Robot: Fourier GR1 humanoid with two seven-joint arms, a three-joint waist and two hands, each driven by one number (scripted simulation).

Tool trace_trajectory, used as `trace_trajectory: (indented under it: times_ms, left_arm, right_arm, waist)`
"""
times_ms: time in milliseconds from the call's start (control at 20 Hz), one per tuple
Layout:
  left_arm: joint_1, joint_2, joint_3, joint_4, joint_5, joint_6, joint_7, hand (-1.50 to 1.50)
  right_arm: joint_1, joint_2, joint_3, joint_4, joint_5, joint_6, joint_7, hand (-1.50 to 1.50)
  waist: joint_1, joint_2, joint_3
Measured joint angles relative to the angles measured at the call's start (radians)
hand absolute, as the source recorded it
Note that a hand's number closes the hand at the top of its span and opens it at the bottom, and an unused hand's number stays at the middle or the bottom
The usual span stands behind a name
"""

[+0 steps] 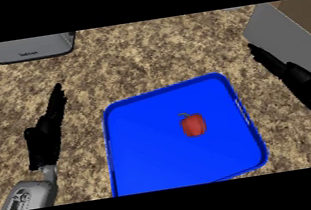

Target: Pick the bell pepper from the tray and place it in the cardboard box

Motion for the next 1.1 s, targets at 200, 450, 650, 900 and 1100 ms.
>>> trace_trajectory:
  times_ms: [200,450,650,900,1100]
  left_arm:
    - [0.031,0.000,0.034,-0.005,0.008,0.020,0.004,0.00]
    - [0.086,-0.012,0.076,0.030,0.028,0.054,0.009,0.00]
    - [0.101,-0.020,0.094,0.039,0.045,0.056,0.009,0.00]
    - [0.095,-0.030,0.107,0.065,0.054,0.052,-0.002,0.00]
    - [0.101,-0.030,0.109,0.069,0.055,0.040,-0.008,0.00]
  right_arm:
    - [0.042,0.063,-0.005,-0.124,0.101,-0.170,-0.005,1.50]
    - [0.092,0.042,-0.017,-0.184,0.348,-0.393,0.005,1.50]
    - [0.215,0.155,0.030,-0.224,0.558,-0.650,0.007,-1.50]
    - [0.402,0.211,0.117,-0.340,0.881,-0.787,0.108,-1.50]
    - [0.508,0.264,0.174,-0.455,1.122,-0.698,0.289,-1.50]
  waist:
    - [0.004,0.007,0.006]
    - [-0.023,0.001,-0.001]
    - [-0.025,0.005,0.005]
    - [-0.019,0.010,0.005]
    - [-0.009,0.012,0.005]
